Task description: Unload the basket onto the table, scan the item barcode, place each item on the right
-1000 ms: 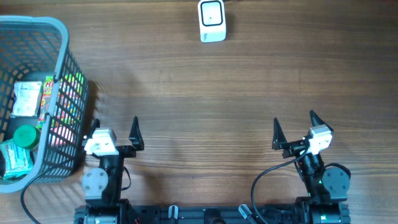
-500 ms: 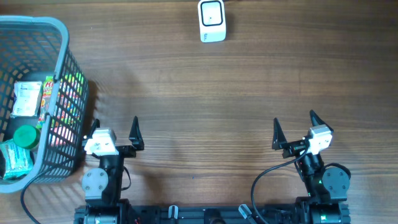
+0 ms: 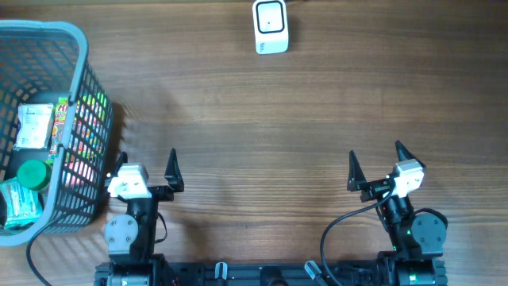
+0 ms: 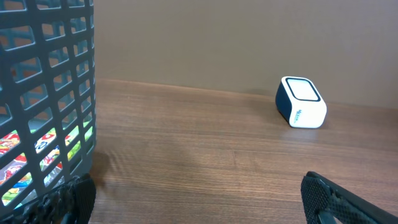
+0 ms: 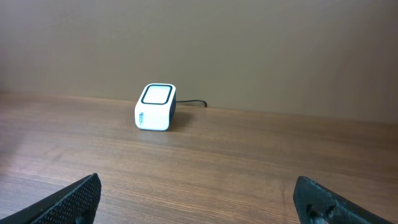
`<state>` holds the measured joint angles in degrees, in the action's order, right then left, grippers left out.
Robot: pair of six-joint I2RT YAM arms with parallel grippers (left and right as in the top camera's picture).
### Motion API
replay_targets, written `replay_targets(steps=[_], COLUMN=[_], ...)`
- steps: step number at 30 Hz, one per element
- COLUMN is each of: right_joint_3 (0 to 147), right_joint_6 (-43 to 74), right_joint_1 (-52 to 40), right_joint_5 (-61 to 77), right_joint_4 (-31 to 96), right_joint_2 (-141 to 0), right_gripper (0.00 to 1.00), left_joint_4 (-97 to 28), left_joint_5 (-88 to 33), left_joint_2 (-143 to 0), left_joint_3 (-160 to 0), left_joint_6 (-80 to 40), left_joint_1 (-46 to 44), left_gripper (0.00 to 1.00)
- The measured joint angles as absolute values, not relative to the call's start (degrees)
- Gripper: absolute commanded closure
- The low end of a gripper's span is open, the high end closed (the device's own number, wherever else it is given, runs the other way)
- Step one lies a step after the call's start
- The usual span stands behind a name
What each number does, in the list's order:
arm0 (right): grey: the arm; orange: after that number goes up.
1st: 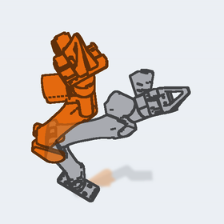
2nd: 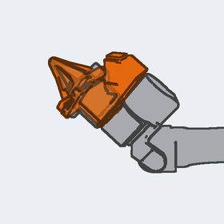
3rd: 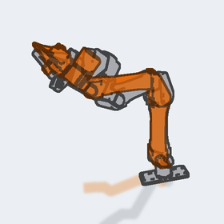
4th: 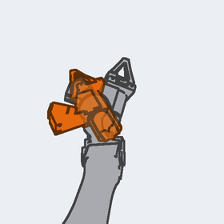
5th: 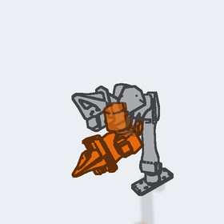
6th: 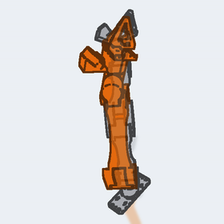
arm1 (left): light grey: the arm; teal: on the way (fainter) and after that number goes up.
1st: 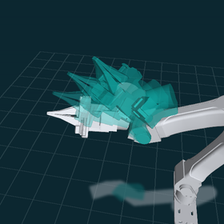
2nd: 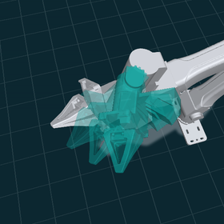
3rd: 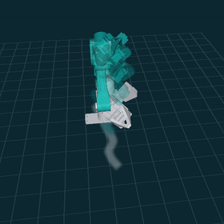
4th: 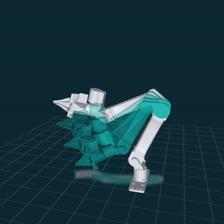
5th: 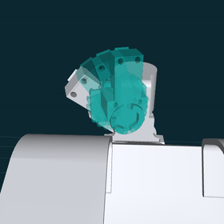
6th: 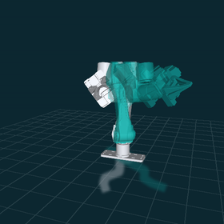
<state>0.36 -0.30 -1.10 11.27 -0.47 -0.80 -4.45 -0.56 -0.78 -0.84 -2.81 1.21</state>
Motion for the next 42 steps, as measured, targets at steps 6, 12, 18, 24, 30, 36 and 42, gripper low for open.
replay_targets(steps=[6, 12, 18, 24, 30, 36, 42], right_joint_3=[0.4, 0.4, 0.4, 0.4, 0.4, 0.4, 0.4], right_joint_6=[-0.3, -0.3, -0.3, -0.3, -0.3, -0.3, -0.3], right_joint_1=[-1.1, -1.1, -1.1, -1.1, -1.1, -1.1, -1.1], right_joint_5=[11.3, 11.3, 11.3, 11.3, 11.3, 11.3, 11.2], right_joint_4=[-0.5, -0.5, -0.4, -0.4, -0.4, -0.5, -0.4], right_joint_2=[-0.8, -0.8, -0.8, -0.8, -0.8, -0.8, -1.0], right_gripper=[0.00, 0.00, 0.00, 0.00, 0.00, 0.00, 0.00], left_joint_4=[-4.4, -4.4, -4.4, -4.3, -3.5, -8.9, -19.6], left_joint_5=[-0.6, -0.6, -0.6, -0.7, -13.9, -20.1, -20.9], left_joint_2=[-0.8, -0.8, -0.8, -0.8, -0.8, -1.5, -15.8], left_joint_3=[-0.8, -0.8, -0.8, -0.8, -0.9, -8.1, -28.8], left_joint_6=[-2.8, -2.8, -2.8, -2.8, -3.9, -5.7, -7.9], left_joint_1=[1.2, 1.2, 1.2, 1.2, 1.2, 1.2, 1.2], left_gripper=[0.00, 0.00, 0.00, 0.00, 0.00, 0.00, 0.00])
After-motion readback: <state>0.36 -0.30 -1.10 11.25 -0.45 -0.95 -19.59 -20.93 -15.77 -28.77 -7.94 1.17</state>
